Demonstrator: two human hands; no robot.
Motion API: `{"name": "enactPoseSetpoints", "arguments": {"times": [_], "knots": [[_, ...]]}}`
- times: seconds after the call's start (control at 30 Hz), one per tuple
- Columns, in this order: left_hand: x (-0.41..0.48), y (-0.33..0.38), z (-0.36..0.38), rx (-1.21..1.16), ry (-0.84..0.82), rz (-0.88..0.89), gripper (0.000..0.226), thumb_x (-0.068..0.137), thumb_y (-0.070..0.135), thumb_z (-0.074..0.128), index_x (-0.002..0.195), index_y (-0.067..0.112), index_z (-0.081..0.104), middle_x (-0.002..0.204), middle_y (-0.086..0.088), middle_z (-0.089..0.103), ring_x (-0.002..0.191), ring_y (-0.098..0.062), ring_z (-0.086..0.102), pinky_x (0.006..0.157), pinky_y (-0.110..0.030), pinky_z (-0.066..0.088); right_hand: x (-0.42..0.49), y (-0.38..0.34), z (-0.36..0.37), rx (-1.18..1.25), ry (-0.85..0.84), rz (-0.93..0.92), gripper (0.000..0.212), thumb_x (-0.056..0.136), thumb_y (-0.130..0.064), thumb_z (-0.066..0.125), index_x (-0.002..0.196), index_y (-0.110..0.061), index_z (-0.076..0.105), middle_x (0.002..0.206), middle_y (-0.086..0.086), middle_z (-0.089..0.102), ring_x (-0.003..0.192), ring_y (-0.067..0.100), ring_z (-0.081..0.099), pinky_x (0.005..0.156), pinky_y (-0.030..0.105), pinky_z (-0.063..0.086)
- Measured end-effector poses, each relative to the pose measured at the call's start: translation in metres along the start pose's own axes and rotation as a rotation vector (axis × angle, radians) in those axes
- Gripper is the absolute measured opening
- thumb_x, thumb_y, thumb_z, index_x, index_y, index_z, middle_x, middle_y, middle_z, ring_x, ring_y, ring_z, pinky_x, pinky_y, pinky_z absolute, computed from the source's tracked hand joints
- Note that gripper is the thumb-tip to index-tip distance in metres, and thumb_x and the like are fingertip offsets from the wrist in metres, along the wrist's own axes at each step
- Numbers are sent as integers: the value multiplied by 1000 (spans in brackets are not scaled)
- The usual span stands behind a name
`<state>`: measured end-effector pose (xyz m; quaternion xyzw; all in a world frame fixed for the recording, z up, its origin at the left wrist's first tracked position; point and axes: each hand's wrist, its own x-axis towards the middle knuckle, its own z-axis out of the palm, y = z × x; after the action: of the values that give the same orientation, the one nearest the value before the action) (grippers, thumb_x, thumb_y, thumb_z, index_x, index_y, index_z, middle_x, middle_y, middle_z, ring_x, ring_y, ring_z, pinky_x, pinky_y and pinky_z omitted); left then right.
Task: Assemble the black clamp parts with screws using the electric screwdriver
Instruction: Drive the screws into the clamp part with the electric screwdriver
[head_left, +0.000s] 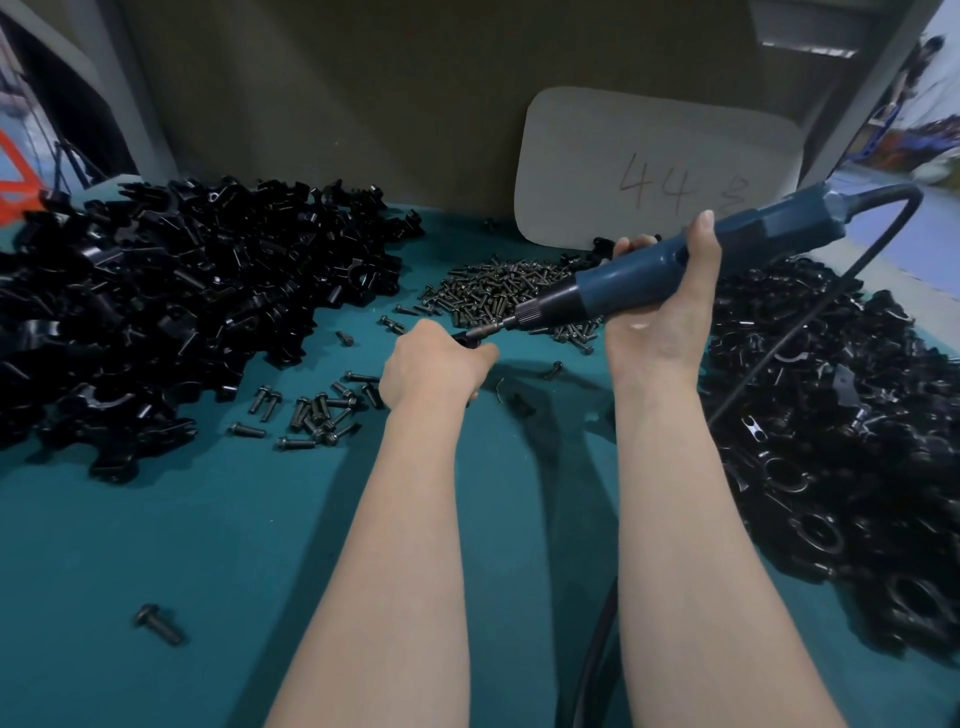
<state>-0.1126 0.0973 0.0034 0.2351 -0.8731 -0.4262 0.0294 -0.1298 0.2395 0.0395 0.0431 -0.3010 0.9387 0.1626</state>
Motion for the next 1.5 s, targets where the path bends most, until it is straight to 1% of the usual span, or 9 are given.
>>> {"name": "enactPoseSetpoints", "arguments": {"times": [0.3, 0.4, 0.5, 0.6, 1.0, 1.1, 1.27, 1.4, 1.5], "knots": [[9, -4, -2, -199, -52, -82, 24, 81, 35, 60, 77, 12, 60, 57, 1, 69, 47, -14, 53, 64, -27, 51, 1, -11, 1, 99, -77, -10, 22, 92, -33, 59, 105, -17, 49, 72, 2, 61, 70, 17, 61, 74, 31, 52], [11, -5, 2, -585, -17, -83, 17, 88, 26, 62, 76, 18, 53, 72, -3, 70, 63, -16, 67, 72, -31, 59, 1, -11, 1, 107, -2, -20, 34, 91, -35, 61, 115, -16, 47, 73, 3, 59, 72, 18, 60, 75, 32, 52], [10, -4, -1, -1011, -71, -151, 11, 91, 24, 63, 89, 15, 57, 91, -5, 69, 63, -8, 70, 60, -20, 57, 2, -10, 1, 49, 40, -42, 48, 91, -34, 61, 130, -12, 43, 76, 4, 57, 73, 18, 60, 76, 32, 53], [10, -5, -1, -1175, -110, -203, 15, 94, 27, 62, 97, 13, 60, 106, -11, 69, 71, -12, 70, 64, -21, 56, 0, -9, 3, 0, 39, -53, 57, 92, -33, 60, 139, -11, 38, 80, 4, 56, 75, 18, 60, 80, 31, 52], [7, 0, 6, -1018, 61, -97, 28, 96, 23, 60, 73, 23, 43, 89, -1, 62, 78, -16, 64, 77, -27, 53, -2, -8, 11, -21, 21, -84, 53, 93, -29, 59, 137, -12, 36, 82, 5, 54, 77, 18, 57, 84, 33, 52], [10, -2, 8, -932, 84, -75, 16, 94, 26, 61, 80, 22, 56, 86, 2, 64, 77, -15, 65, 87, -32, 55, -4, -6, 12, -59, 29, -89, 51, 94, -29, 58, 136, -12, 36, 83, 5, 54, 79, 19, 57, 90, 36, 50], [11, -2, 10, -916, 124, -87, 24, 94, 28, 63, 74, 23, 50, 77, 1, 63, 72, -19, 64, 88, -37, 55, -5, -3, 18, -91, 25, -120, 49, 95, -24, 57, 137, -11, 36, 81, 2, 56, 72, 14, 60, 76, 28, 53], [10, -3, 9, -949, 128, -136, 30, 93, 29, 62, 110, 5, 61, 94, -10, 68, 71, -22, 66, 91, -42, 55, -8, -1, 22, -130, -37, -129, 43, 96, -21, 54, 135, -15, 37, 83, 1, 57, 74, 15, 60, 74, 25, 52], [12, -4, 8, -971, 140, -151, 28, 93, 28, 62, 106, 3, 59, 94, -10, 65, 63, -19, 66, 86, -41, 57, -10, 0, 24, -149, -52, -123, 39, 97, -20, 53, 133, -17, 38, 83, 2, 56, 76, 15, 59, 76, 25, 52]]}}
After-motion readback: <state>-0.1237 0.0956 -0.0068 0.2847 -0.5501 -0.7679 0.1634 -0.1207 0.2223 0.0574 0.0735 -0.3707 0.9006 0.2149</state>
